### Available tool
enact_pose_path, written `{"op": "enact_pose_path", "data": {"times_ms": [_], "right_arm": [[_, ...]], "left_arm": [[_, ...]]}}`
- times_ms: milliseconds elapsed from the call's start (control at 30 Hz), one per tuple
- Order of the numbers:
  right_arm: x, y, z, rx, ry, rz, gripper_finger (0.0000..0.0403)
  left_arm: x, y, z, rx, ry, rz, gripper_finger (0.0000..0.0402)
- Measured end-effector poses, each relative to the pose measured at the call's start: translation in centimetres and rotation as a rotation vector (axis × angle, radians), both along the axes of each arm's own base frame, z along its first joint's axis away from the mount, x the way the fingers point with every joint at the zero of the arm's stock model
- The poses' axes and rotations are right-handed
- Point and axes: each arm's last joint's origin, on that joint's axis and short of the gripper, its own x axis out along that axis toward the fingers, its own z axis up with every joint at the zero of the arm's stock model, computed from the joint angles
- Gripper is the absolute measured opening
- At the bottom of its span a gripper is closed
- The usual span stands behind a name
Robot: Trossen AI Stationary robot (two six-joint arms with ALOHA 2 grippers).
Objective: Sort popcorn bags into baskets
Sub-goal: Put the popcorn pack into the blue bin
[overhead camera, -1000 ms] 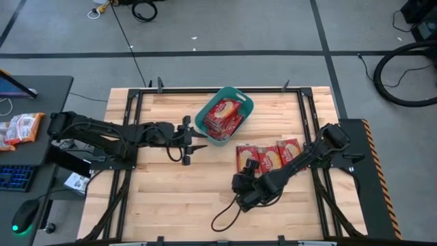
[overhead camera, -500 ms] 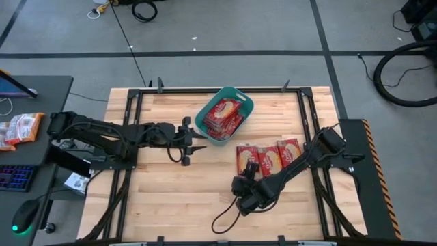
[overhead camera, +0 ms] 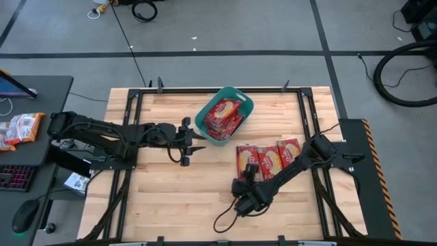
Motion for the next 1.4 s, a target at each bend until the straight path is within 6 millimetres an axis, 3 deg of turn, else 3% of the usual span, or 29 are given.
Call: {"op": "enact_pose_path", "data": {"times_ms": [167,500,600,767,1000,1167,1400], "right_arm": [[-0.5,-0.4,-0.2,-0.034,0.024,-0.018,0.0186],[-0.4,-1.3,-0.5,0.006,0.088,-0.028,0.0025],[-0.3,-1.3,-0.2,0.027,0.106,-0.027,0.001],[0.8,-0.5,3.9,0.062,0.08,-0.023,0.0007],[0.6,-0.7,9.4,0.026,0.024,-0.008,0.0006],[0.1,-1.5,11.5,0.028,-0.043,-0.041,0.0004],[-1.2,-3.6,15.3,0.063,-0.165,-0.148,0.0003]], "left_arm": [[0.0,0.0,0.0,-0.001,0.003,0.0,0.0155],[-0.1,-0.2,-0.2,-0.021,0.017,-0.018,0.0155],[-0.1,-0.4,-0.2,-0.038,0.022,-0.06,0.0155],[0.0,-0.8,-0.7,-0.004,0.068,-0.165,0.0157],[0.5,-1.4,-1.6,0.062,0.105,-0.209,0.0188],[0.6,-1.4,-1.9,0.028,0.118,-0.18,0.0207],[-0.1,-1.7,-1.0,0.024,0.084,-0.15,0.0193]]}}
